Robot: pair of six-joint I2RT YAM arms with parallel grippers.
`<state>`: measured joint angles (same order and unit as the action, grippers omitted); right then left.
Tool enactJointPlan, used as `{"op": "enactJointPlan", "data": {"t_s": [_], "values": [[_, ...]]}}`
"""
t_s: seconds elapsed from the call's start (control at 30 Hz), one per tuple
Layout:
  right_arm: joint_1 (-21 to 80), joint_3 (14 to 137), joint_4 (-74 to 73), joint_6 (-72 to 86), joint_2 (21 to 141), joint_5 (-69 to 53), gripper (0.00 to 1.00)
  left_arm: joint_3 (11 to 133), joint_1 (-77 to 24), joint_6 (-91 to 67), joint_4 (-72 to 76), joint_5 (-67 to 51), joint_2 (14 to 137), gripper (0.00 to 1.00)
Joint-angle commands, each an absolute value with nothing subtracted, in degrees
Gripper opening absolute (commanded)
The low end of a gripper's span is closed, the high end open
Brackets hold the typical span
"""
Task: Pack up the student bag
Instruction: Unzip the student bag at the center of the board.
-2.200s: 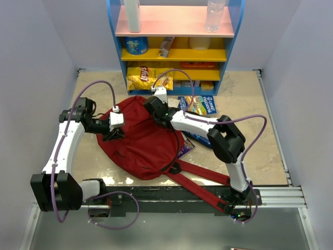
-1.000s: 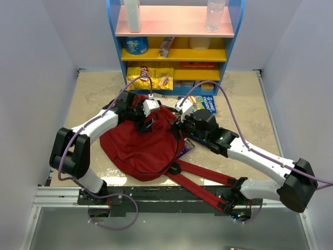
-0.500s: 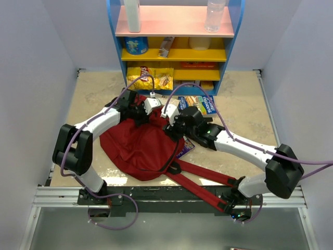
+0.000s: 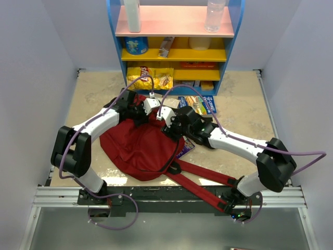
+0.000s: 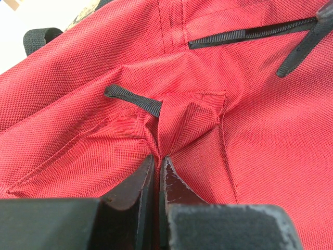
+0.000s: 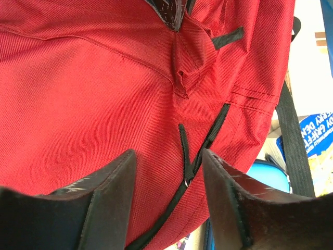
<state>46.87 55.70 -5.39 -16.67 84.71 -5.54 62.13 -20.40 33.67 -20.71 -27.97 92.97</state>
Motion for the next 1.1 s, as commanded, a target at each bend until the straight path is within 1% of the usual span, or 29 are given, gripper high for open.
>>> {"op": "enactJointPlan", "data": {"t_s": [0.0,0.03,0.1,0.13,0.17,0.2,0.27,0.3,0.37,0.4,0.43,0.47,0.53,0.57,0.63,0.67,0.8,0.87,0.93,0.97,1.07], "values": [[47.02,56.87,-4.75,-17.93,84.64,-5.28,0.53,62.31,-20.3,34.54,-20.39,-28.65,89.83,0.08],[47.02,56.78,-4.49,-17.93,84.81,-4.93,0.49,62.31,-20.39,34.45,-20.65,-28.74,89.65,0.09],[47.02,57.04,-3.96,-17.32,85.6,-3.44,0.45,62.14,-20.22,34.37,-21.0,-28.92,88.95,0.11],[47.02,57.22,-3.78,-17.14,86.39,-3.25,0.39,62.14,-20.21,34.37,-21.27,-28.92,88.77,0.12],[47.02,57.74,-3.78,-17.05,87.01,-3.34,0.36,62.23,-20.21,34.37,-21.7,-28.92,88.51,0.12],[47.02,58.01,-3.87,-17.05,87.45,-3.43,0.3,62.23,-20.13,34.45,-21.97,-29.09,87.98,0.13],[46.93,58.71,-4.13,-17.05,88.5,-3.95,0.24,62.4,-19.95,34.63,-22.76,-29.53,87.54,0.15],[46.93,58.88,-4.13,-17.05,88.77,-4.22,0.19,62.66,-19.69,34.72,-23.02,-29.79,87.1,0.17],[46.93,59.06,-4.04,-16.96,89.12,-4.48,0.13,63.02,-19.34,34.8,-24.08,-30.23,86.66,0.2],[46.93,58.98,-3.87,-16.61,89.12,-4.4,0.07,63.37,-18.9,34.89,-24.43,-30.5,86.4,0.29],[47.02,58.89,-3.52,-16.52,88.95,-4.13,0.04,63.54,-18.81,34.89,-25.22,-30.67,86.14,0.38],[46.93,58.63,-3.34,-16.26,88.08,-3.96,0.0,63.81,-18.29,34.81,-25.49,-30.93,85.87,0.49],[46.93,57.92,-1.86,-15.82,86.76,-3.61,0.0,64.42,-17.93,34.8,-26.45,-32.16,84.47,0.57],[46.93,56.79,-0.98,-15.47,84.31,-3.6,0.0,64.6,-17.67,34.37,-26.54,-32.6,83.85,0.65],[46.93,55.47,2.09,-14.59,81.58,-3.52,0.0,65.39,-17.75,34.02,-26.19,-34.44,82.62,0.7],[46.93,53.98,3.15,-13.89,79.04,-3.78,0.0,66.35,-17.75,33.4,-26.02,-35.41,82.53,0.76],[46.93,51.24,6.85,-12.48,74.81,-5.09,0.0,69.69,-19.77,34.1,-25.4,-39.54,86.29,0.84],[46.93,50.71,6.59,-12.13,74.18,-5.97,0.0,70.92,-21.0,35.33,-23.56,-41.12,88.32,0.89],[46.93,49.58,6.85,-11.6,72.95,-6.77,0.0,71.63,-21.62,36.82,-20.5,-43.32,91.31,0.91],[46.93,49.05,7.03,-10.99,72.43,-6.68,0.0,71.8,-21.97,37.52,-19.09,-44.11,92.1,0.95],[46.85,47.82,7.38,-9.94,71.28,-7.29,0.0,72.77,-22.15,42.7,-16.7,-50.52,95.96,1.0]]}}
